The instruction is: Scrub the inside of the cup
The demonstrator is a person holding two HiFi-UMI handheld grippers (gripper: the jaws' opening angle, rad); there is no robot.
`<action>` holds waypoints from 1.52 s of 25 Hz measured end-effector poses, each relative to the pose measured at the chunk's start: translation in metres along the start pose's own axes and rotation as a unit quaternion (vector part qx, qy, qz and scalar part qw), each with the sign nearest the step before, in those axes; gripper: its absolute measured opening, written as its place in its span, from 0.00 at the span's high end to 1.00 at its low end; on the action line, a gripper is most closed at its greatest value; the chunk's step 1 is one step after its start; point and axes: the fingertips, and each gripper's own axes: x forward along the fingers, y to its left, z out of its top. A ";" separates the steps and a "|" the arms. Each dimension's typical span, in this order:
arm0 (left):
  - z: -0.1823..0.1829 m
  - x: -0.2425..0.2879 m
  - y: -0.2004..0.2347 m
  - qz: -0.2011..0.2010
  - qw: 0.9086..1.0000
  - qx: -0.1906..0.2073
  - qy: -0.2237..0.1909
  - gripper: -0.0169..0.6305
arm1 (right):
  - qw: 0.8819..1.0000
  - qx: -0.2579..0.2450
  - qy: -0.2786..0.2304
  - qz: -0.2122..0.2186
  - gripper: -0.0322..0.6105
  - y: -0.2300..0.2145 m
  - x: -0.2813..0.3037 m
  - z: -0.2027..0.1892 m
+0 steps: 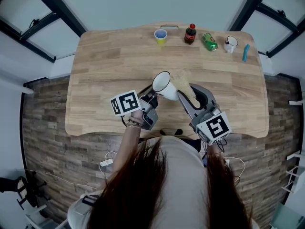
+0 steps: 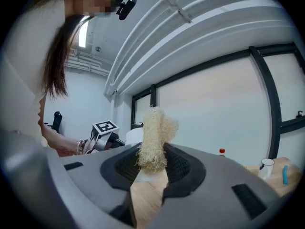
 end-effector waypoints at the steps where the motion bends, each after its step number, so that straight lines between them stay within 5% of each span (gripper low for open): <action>1: 0.001 0.000 0.000 0.002 1.000 -0.001 -0.002 0.91 | 1.000 -0.001 0.000 0.000 0.73 0.001 0.000 0.000; 38: 0.012 -0.002 -0.001 -0.016 0.998 -0.052 -0.040 0.91 | 0.995 -0.063 0.041 0.066 0.73 0.049 0.014 -0.017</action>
